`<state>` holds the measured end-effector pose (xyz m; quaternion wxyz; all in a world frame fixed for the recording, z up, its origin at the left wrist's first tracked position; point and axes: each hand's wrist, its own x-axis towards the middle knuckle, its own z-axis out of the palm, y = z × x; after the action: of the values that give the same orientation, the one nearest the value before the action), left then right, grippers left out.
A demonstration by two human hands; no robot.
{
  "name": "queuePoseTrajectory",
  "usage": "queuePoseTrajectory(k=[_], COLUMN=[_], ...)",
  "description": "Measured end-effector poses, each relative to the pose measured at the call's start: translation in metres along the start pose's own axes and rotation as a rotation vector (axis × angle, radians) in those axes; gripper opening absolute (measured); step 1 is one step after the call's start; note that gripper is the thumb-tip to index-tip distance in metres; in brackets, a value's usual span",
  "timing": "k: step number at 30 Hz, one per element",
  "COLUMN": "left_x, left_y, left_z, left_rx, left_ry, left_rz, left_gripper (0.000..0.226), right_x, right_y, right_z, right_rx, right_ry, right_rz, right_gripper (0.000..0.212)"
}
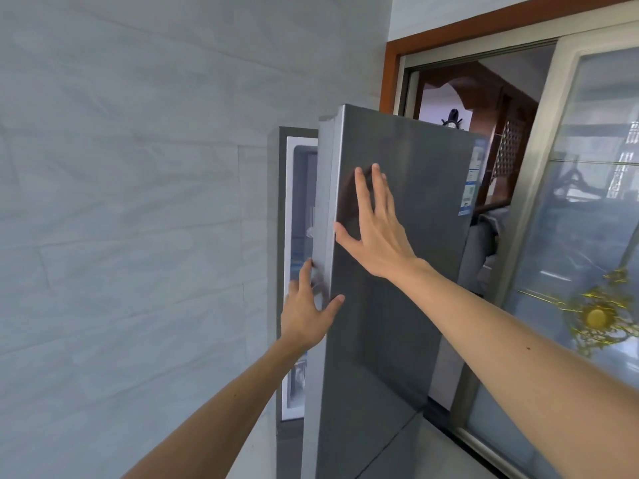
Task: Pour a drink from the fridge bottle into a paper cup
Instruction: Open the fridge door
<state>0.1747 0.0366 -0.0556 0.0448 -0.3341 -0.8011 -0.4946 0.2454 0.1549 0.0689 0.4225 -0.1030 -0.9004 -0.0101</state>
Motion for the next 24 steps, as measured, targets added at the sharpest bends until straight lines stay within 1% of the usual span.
queuePoseTrajectory(k=[4, 10, 15, 20, 24], left_x=[-0.03, -0.075, -0.099, -0.126, -0.136], left_y=[0.028, 0.074, 0.104, 0.134, 0.146], left_z=[0.014, 0.04, 0.061, 0.086, 0.103], left_rx=[0.079, 0.097, 0.113, 0.105, 0.088], left_ry=[-0.059, -0.082, -0.133, -0.119, -0.115], left_rz=[-0.011, -0.047, -0.024, 0.044, 0.156], left_gripper=[0.099, 0.1, 0.104, 0.101, 0.092], right_x=[-0.033, -0.076, -0.104, -0.13, -0.151], right_y=[0.007, 0.023, 0.046, 0.07, 0.088], right_z=[-0.038, -0.087, -0.123, -0.154, -0.176], right_rx=[0.043, 0.11, 0.072, 0.022, -0.011], right_ry=[-0.014, -0.081, -0.056, -0.004, 0.011], right_rz=[0.024, 0.097, 0.125, 0.159, 0.195], right_gripper=[0.087, 0.099, 0.102, 0.099, 0.093])
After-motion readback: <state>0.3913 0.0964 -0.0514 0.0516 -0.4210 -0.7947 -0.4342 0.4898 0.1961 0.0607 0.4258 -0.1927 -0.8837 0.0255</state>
